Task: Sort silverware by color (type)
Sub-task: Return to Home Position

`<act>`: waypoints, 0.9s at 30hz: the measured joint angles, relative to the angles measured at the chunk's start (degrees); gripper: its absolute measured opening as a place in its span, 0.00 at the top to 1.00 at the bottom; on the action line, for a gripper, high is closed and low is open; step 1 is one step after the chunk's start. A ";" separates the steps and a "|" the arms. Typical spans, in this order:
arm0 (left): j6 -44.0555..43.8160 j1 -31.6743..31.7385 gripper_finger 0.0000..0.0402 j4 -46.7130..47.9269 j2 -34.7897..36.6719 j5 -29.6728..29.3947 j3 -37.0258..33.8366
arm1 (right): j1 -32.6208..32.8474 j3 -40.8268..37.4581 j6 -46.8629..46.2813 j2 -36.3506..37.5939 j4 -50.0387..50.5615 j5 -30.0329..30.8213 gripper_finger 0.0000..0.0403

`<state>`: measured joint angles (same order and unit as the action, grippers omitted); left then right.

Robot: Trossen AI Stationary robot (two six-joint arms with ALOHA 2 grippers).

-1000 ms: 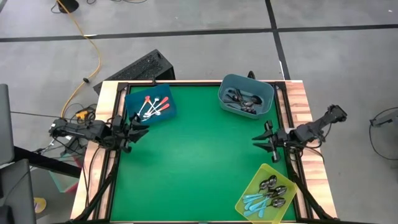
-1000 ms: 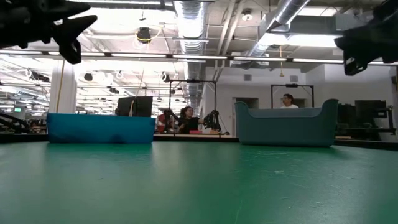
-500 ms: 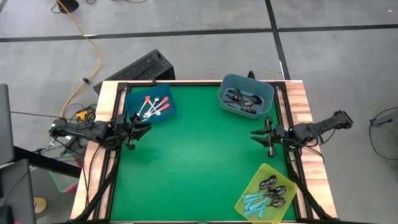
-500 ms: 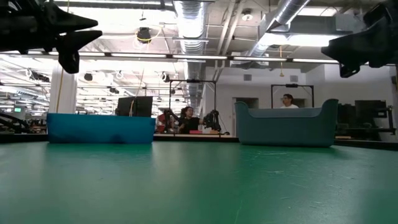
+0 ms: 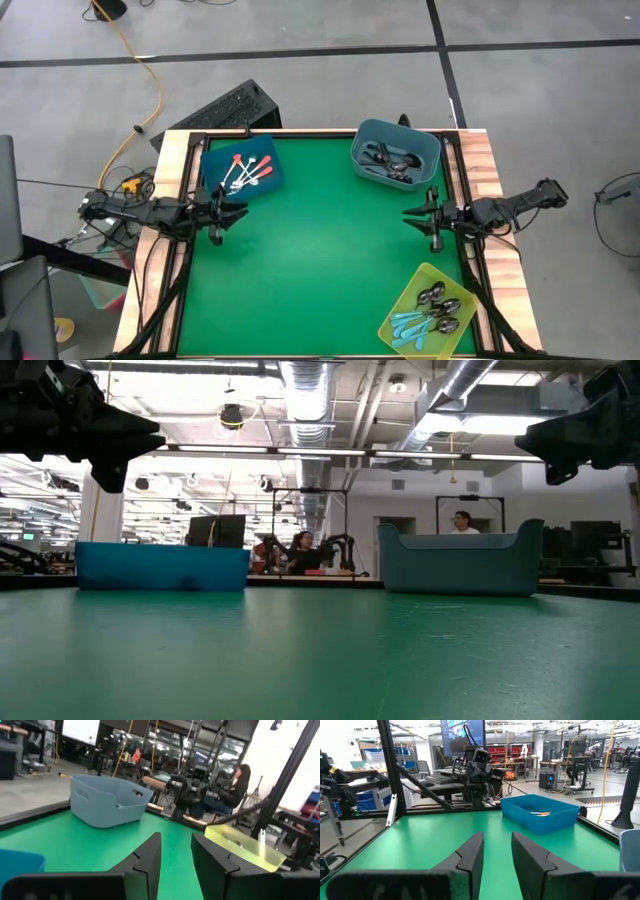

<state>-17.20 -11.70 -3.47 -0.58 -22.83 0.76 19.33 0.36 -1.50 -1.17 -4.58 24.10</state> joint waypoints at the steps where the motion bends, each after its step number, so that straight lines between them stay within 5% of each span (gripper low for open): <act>1: -0.02 0.00 0.77 0.33 -0.05 0.06 0.08 | 0.00 0.00 0.00 0.00 0.00 0.00 0.69; 27: 0.01 0.00 0.77 1.02 -0.04 -0.04 0.37 | 0.02 -0.04 -0.02 0.00 -0.14 0.00 0.70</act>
<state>-17.19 -11.70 -2.46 -0.62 -22.87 1.13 19.35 0.32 -1.52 -1.17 -4.72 24.10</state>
